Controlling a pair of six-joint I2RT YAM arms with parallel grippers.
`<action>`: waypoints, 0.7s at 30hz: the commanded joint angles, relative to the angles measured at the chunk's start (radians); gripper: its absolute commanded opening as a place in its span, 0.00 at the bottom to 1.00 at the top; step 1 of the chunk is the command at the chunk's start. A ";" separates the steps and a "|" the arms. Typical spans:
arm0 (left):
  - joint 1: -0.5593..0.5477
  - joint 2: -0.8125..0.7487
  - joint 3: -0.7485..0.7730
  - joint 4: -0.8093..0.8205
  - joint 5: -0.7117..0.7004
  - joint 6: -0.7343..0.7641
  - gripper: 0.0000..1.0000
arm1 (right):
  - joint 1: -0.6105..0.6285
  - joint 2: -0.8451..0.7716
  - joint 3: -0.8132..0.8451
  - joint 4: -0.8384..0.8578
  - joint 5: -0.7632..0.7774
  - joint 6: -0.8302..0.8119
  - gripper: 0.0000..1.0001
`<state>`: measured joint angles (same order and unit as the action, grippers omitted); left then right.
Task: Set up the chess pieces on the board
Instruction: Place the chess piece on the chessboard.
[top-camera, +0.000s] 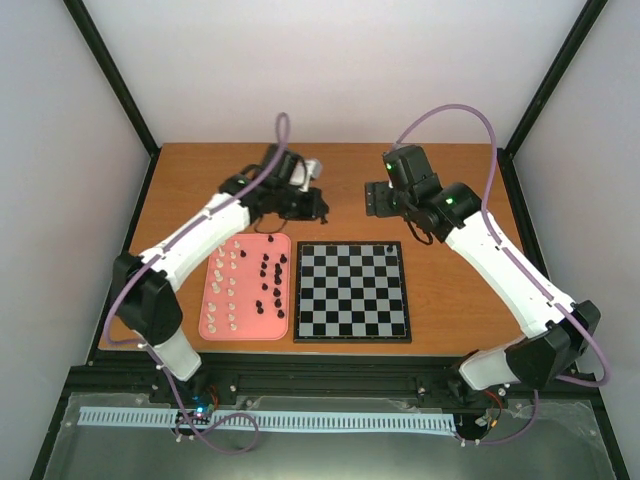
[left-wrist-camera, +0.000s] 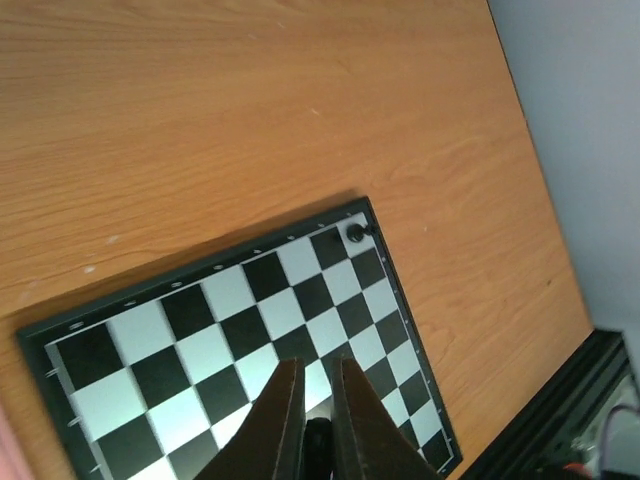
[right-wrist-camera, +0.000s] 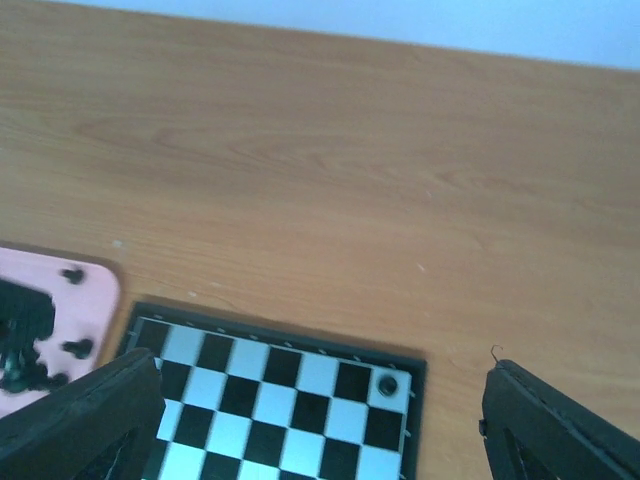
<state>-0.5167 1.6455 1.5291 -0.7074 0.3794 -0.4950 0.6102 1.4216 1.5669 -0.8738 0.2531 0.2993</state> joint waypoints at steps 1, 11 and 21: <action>-0.141 0.059 -0.010 0.125 -0.145 0.119 0.01 | -0.052 -0.045 -0.088 0.000 0.061 0.074 1.00; -0.330 0.148 -0.104 0.408 -0.269 0.185 0.01 | -0.281 -0.162 -0.279 -0.004 0.018 0.141 1.00; -0.431 0.333 -0.044 0.548 -0.326 0.164 0.01 | -0.384 -0.148 -0.371 0.031 -0.032 0.162 1.00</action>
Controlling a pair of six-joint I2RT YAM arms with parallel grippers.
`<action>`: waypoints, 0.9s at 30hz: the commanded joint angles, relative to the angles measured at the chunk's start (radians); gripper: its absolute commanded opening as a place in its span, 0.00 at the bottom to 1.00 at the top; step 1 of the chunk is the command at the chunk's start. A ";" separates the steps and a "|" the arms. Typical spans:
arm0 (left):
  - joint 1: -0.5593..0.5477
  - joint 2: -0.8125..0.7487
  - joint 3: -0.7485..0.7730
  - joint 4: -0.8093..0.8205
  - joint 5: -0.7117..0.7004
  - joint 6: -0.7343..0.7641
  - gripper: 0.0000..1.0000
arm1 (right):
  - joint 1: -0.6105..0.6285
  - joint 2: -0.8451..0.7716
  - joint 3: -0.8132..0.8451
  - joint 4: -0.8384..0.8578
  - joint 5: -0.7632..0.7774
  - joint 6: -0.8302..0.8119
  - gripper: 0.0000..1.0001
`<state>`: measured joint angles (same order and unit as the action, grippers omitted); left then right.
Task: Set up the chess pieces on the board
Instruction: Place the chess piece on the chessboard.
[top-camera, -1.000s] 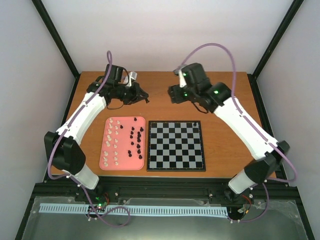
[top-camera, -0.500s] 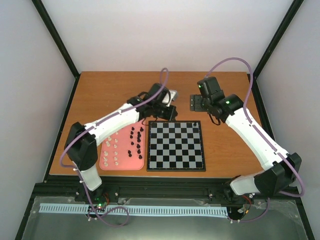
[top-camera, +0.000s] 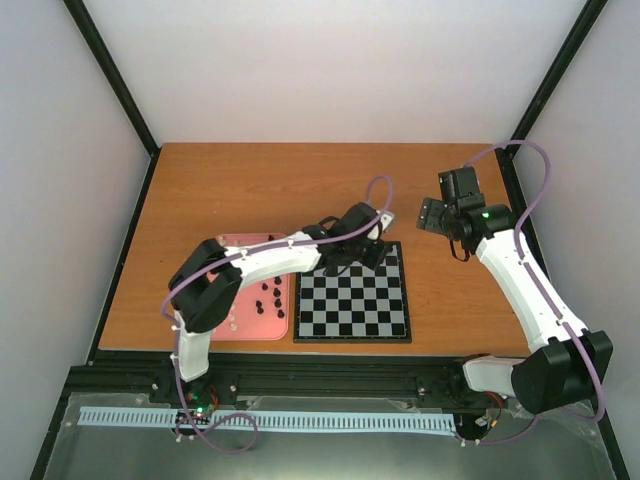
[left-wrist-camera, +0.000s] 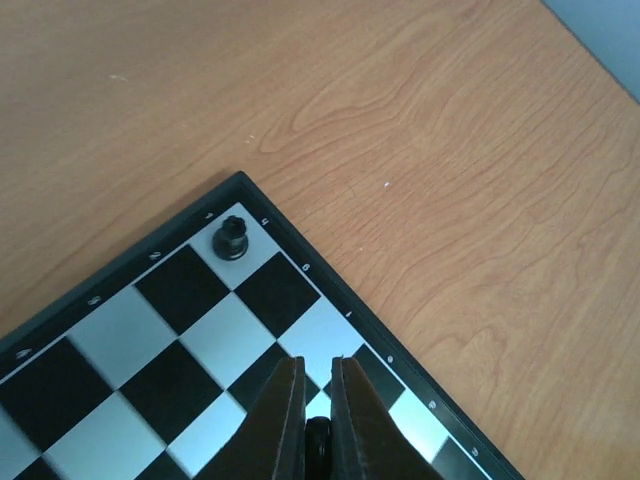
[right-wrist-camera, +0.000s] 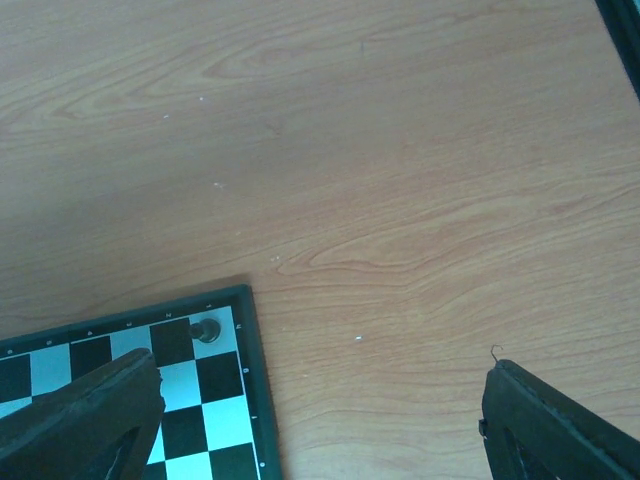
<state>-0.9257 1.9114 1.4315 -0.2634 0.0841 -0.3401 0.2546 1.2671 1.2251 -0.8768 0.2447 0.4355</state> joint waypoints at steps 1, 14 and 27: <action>-0.026 0.086 0.062 0.116 -0.032 0.008 0.01 | -0.038 0.006 -0.036 0.039 -0.024 0.025 1.00; -0.065 0.245 0.150 0.208 -0.114 0.015 0.01 | -0.106 0.007 -0.086 0.080 -0.044 -0.043 1.00; -0.104 0.288 0.123 0.308 -0.252 0.042 0.01 | -0.121 0.036 -0.112 0.138 -0.044 -0.057 1.00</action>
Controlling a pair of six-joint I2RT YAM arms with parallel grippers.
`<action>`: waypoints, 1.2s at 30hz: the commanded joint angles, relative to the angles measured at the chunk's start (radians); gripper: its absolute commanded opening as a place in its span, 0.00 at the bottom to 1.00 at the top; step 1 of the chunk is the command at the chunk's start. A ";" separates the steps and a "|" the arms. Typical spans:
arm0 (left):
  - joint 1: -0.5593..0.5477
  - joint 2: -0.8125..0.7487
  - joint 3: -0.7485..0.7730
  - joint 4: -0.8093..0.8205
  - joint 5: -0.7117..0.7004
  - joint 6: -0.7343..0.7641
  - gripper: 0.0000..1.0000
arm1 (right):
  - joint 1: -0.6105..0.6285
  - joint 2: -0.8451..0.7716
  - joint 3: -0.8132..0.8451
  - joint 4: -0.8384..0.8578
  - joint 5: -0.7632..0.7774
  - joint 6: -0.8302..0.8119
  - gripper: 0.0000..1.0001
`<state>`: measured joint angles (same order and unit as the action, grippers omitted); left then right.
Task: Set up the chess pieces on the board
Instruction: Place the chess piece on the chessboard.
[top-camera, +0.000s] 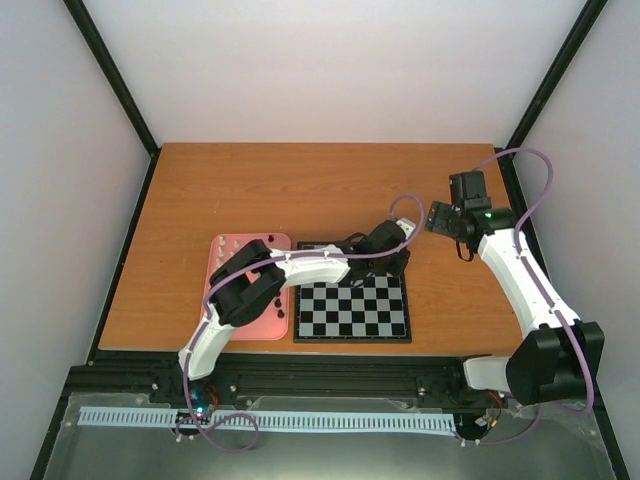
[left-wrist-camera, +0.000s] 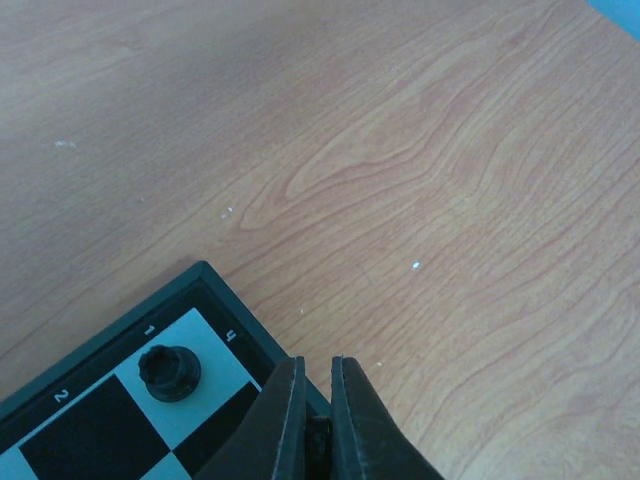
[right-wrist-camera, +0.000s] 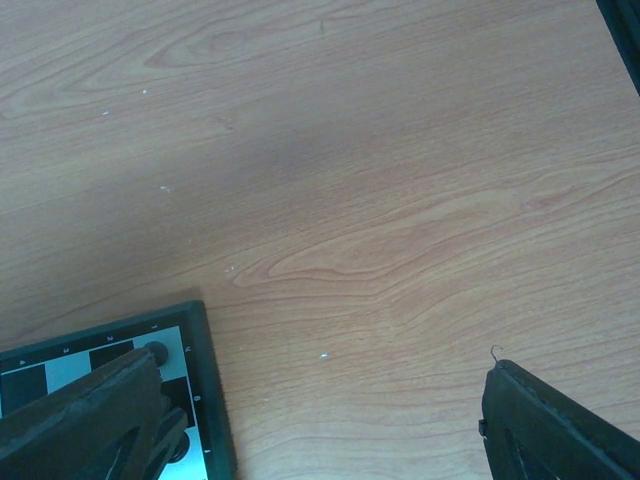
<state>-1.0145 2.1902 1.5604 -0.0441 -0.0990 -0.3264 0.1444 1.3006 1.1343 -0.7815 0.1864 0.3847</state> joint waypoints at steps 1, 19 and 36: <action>-0.016 0.006 -0.018 0.109 -0.077 0.032 0.01 | -0.011 -0.002 -0.029 0.053 0.019 -0.006 1.00; -0.035 0.026 -0.129 0.320 -0.261 0.098 0.01 | -0.012 -0.050 -0.134 0.144 0.034 -0.020 1.00; -0.042 0.055 -0.160 0.374 -0.274 0.063 0.01 | -0.012 -0.047 -0.159 0.160 0.043 -0.038 1.00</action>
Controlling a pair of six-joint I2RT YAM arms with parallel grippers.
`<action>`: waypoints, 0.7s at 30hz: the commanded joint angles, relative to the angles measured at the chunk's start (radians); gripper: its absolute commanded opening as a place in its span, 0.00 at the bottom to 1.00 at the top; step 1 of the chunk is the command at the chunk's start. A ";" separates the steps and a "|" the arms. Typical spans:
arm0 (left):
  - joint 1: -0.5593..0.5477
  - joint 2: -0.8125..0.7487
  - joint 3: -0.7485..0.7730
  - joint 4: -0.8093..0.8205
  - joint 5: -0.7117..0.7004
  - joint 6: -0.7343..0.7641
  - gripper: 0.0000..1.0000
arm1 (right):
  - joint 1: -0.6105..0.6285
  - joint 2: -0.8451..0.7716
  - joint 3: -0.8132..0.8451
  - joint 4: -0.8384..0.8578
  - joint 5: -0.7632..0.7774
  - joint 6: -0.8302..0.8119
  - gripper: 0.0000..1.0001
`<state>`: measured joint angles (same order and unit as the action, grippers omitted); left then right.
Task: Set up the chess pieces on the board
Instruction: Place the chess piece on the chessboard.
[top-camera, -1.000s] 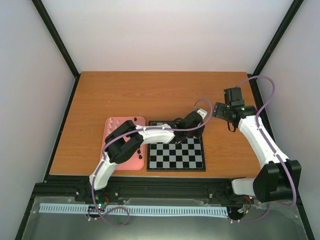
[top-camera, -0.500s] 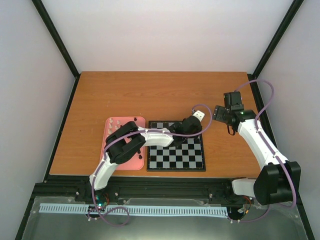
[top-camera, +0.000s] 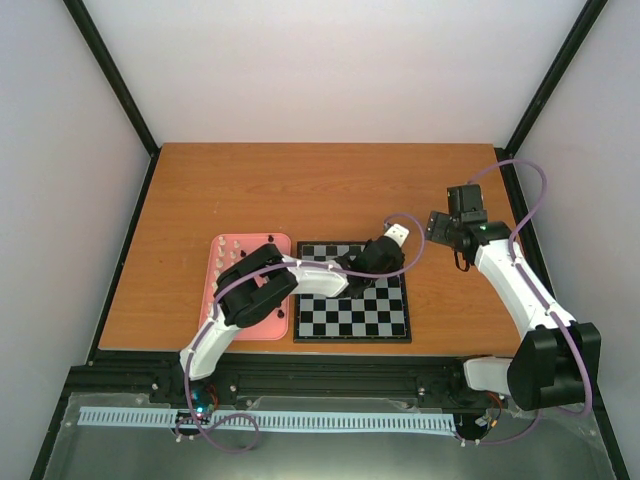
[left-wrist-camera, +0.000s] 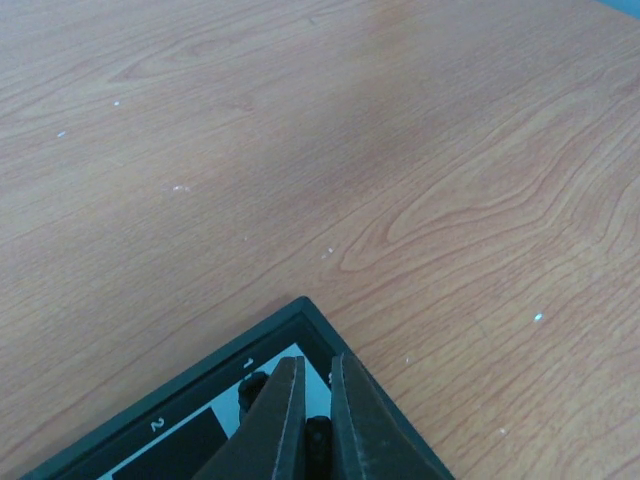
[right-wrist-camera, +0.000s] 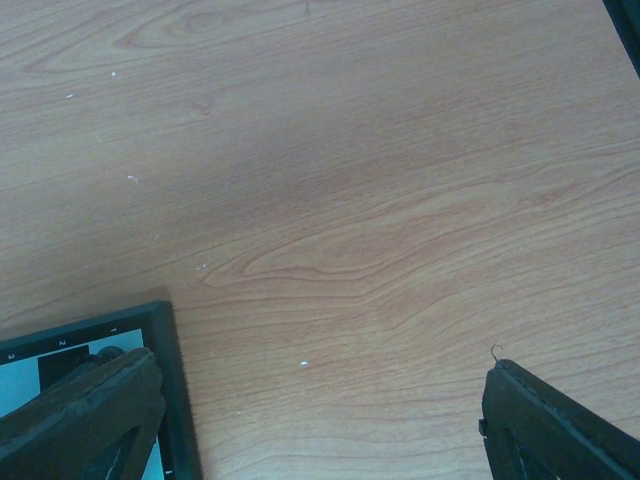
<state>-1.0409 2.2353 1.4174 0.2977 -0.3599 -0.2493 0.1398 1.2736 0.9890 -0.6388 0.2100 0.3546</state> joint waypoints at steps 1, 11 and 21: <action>-0.019 0.004 -0.026 0.035 -0.016 -0.014 0.01 | -0.008 -0.021 -0.013 0.016 0.019 -0.007 1.00; -0.028 -0.001 -0.059 0.059 -0.027 -0.014 0.01 | -0.008 -0.031 -0.035 0.022 0.018 -0.008 1.00; -0.029 -0.042 -0.088 0.060 -0.026 -0.021 0.14 | -0.008 -0.026 -0.026 0.022 0.005 -0.007 1.00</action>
<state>-1.0523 2.2303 1.3491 0.3775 -0.3859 -0.2581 0.1398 1.2644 0.9611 -0.6334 0.2089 0.3519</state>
